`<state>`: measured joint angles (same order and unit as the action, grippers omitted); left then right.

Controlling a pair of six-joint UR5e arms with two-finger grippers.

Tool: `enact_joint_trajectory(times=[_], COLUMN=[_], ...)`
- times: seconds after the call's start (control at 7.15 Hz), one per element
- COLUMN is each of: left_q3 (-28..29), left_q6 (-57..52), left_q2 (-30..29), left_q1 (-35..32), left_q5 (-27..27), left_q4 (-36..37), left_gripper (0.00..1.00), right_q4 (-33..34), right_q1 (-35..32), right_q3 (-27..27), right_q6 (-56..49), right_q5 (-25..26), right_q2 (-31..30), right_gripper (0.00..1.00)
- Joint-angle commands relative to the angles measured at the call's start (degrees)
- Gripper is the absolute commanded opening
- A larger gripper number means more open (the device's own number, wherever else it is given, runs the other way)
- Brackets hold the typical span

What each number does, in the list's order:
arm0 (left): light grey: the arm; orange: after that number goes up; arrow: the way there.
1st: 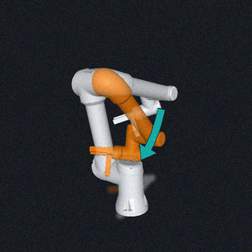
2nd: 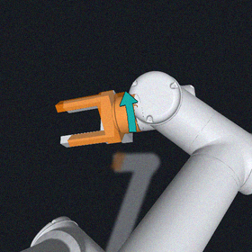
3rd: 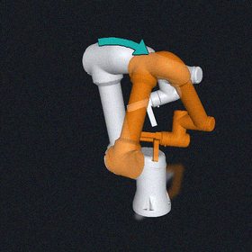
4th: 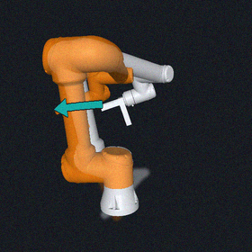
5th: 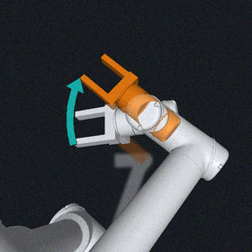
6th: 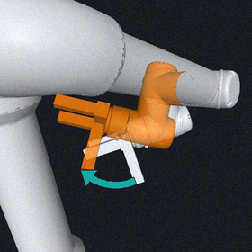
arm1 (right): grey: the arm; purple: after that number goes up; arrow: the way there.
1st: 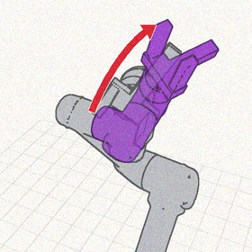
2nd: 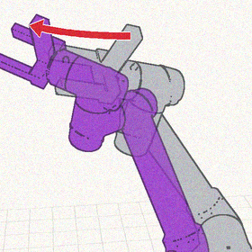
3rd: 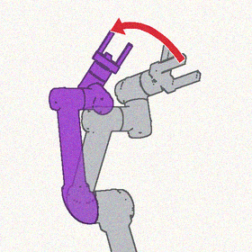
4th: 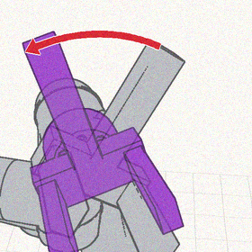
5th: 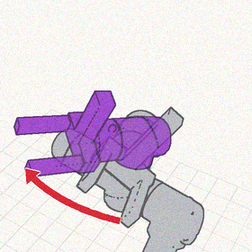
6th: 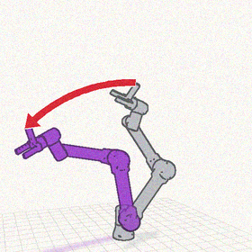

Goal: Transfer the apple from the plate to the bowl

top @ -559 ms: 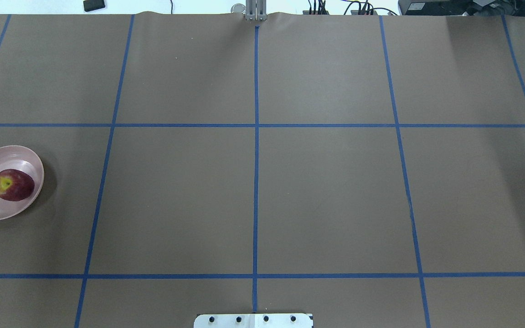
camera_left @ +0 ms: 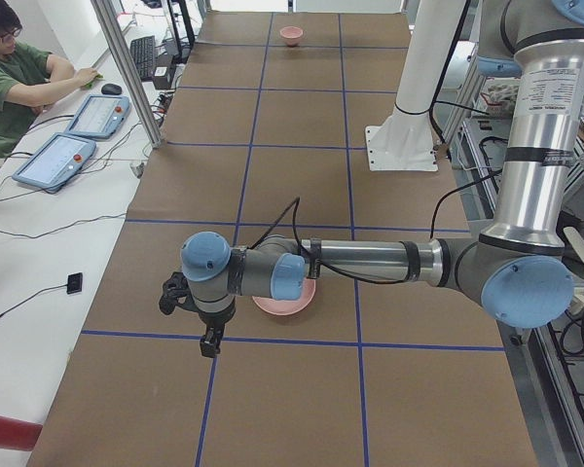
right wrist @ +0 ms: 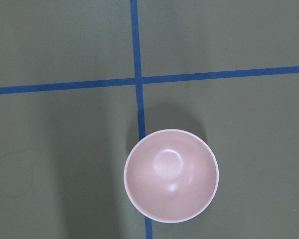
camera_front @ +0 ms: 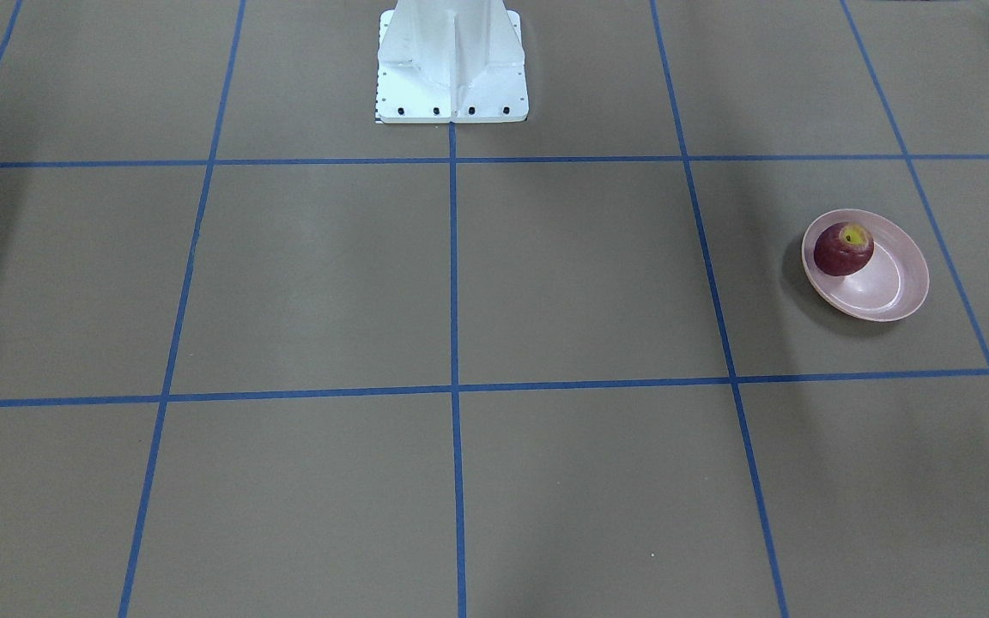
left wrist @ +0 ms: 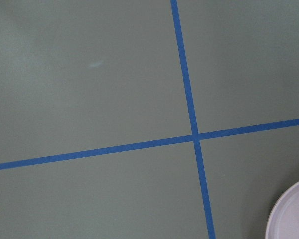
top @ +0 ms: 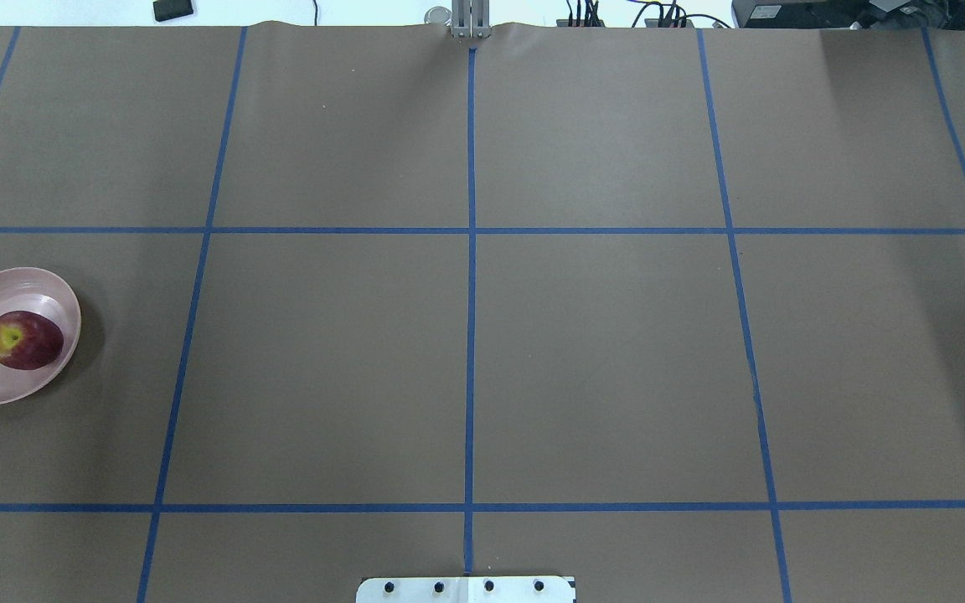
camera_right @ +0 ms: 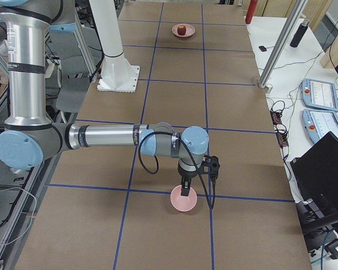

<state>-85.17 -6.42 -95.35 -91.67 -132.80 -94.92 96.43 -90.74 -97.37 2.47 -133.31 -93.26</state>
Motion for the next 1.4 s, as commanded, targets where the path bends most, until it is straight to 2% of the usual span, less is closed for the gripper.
enact_joint_trajectory(times=[0.0,0.42,0.84,0.98,1.26], left_q3=[0.0,-0.52,-1.31,-1.93,-1.41], left_q6=[-0.09,-0.09,-0.27,-0.18,-0.44], left_q2=[-0.01,-0.01,-0.27,0.25,0.43], left_q1=[0.0,0.0,0.35,0.44,0.53], left_q5=[0.0,0.0,-0.97,-0.97,-0.97], left_q4=[0.0,0.0,-0.78,-2.44,-3.68], left_gripper=[0.98,0.98,0.98,0.98,0.98], right_q4=[-0.02,-0.11,-1.16,-2.47,-14.89], right_q1=[-0.05,0.04,0.04,0.21,0.04], right_q3=[-0.02,0.24,0.33,2.34,8.91], right_q6=[0.17,0.0,0.78,0.61,0.26], right_q5=[0.24,0.41,0.77,1.03,0.25], right_q2=[0.0,0.62,4.48,3.88,0.63], right_gripper=[1.0,1.0,1.0,1.0,1.0])
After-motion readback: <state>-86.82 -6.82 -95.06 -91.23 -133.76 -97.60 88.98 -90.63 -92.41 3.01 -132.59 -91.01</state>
